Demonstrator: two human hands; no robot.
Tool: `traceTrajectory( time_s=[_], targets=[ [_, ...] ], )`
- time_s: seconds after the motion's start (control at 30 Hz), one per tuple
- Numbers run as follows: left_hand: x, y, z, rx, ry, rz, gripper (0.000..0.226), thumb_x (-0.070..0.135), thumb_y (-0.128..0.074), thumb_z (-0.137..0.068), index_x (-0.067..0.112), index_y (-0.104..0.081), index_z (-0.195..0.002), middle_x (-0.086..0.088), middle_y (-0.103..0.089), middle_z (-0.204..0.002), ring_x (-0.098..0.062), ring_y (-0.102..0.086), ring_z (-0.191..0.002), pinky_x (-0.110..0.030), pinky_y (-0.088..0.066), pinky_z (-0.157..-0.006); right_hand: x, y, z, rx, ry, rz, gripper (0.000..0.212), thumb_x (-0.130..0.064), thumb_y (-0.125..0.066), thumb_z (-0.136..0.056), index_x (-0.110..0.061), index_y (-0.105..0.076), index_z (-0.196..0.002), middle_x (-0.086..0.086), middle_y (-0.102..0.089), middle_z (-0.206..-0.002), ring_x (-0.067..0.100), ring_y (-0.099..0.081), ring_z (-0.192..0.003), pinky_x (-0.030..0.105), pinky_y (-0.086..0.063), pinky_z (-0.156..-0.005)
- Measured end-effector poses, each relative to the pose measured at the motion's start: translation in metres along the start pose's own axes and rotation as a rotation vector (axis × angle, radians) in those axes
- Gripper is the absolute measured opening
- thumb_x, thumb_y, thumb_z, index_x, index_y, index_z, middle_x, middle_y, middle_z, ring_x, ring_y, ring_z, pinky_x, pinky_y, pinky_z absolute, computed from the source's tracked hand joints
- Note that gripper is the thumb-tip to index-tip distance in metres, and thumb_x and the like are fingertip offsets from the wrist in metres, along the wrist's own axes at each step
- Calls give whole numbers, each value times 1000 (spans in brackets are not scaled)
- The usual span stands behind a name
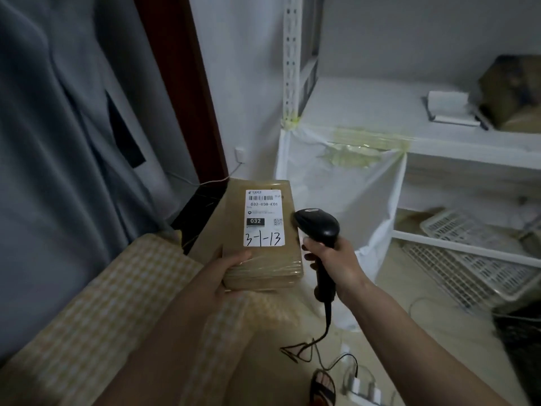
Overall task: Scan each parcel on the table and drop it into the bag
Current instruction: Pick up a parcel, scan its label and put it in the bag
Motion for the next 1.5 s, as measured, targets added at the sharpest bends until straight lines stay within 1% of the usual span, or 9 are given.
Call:
traceTrajectory(
  time_s=[0.1,0.23,0.4,0.67,0.8,0.93,1.23,1.37,1.5],
  targets=[
    [19,-51,-45,1,36,42,70,30,-86,-53,25,-59,-118,4,-66,-109,-18,-62,-102,-49,-45,-100,-20,49,-45,53,-8,-5,10,-15,-66,-87,-12,-64,-96,13,-69,-94,22,-64,-80,35,-50,-77],
    [41,-107,-93,-8,45,85,39,25,-68,-82,26,-57,-120,2,-64,-111,-20,-62,-103,-43,-49,-90,-45,105,-97,127,9,-45,11,-12,-65,-88,-9,-63,-99,11,-67,-92,20,-62,-76,33,-48,-73],
    [64,-150,-139,-17,83,90,25,28,-71,-81,25,-65,-105,1,-68,-109,-20,-62,-106,-44,-49,-92,-55,142,-147,168,-30,-103,18,-14,-66,-88,-8,-63,-105,7,-68,-87,20,-62,-75,32,-49,-71],
    [62,-199,-222,-15,208,-136,46,40,-79,-75,24,-62,-115,-4,-64,-109,-22,-60,-101,-49,-48,-97,-28,163,-195,168,-186,-190,11,-12,-64,-89,-8,-65,-99,11,-66,-87,22,-59,-77,32,-48,-70],
    [32,-217,-272,-19,310,-210,56,39,-76,-80,18,-55,-127,-8,-56,-129,-26,-53,-109,-46,-47,-93,-4,168,-218,187,-278,-250,10,-9,-62,-90,-4,-65,-98,12,-64,-82,21,-60,-68,26,-51,-61],
    [-16,-217,-320,-26,474,-340,70,39,-72,-85,13,-42,-142,-10,-45,-144,-33,-43,-131,-48,-35,-107,22,165,-249,225,-343,-270,6,-9,-61,-90,-7,-65,-94,14,-64,-85,24,-60,-72,30,-50,-67],
    [-89,-222,-386,-81,601,-569,72,38,-71,-85,12,-39,-144,-12,-48,-140,-33,-49,-125,-46,-41,-105,74,160,-294,300,-464,-290,9,-8,-61,-88,-4,-64,-96,11,-66,-85,24,-62,-77,33,-50,-73],
    [-87,-221,-406,-84,442,-943,83,43,-68,-86,15,-24,-151,-14,-32,-152,-34,-35,-137,-41,-31,-113,85,164,-302,337,-488,-292,8,-7,-61,-88,-5,-64,-95,11,-65,-84,24,-61,-77,33,-49,-72],
    [-73,-218,-413,-100,323,-1406,74,49,-63,-85,15,-33,-144,-17,-37,-145,-34,-35,-133,-39,-34,-106,87,166,-305,363,-488,-292,8,-6,-61,-88,-6,-62,-96,13,-66,-87,24,-61,-79,32,-50,-71]
  ],
)
Point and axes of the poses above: each hand's wrist, its own z-axis away from the middle knuckle, its own y-axis out of the back of the hand, x = y × z, the point moved 8 cm from there along -z, towards the middle knuckle
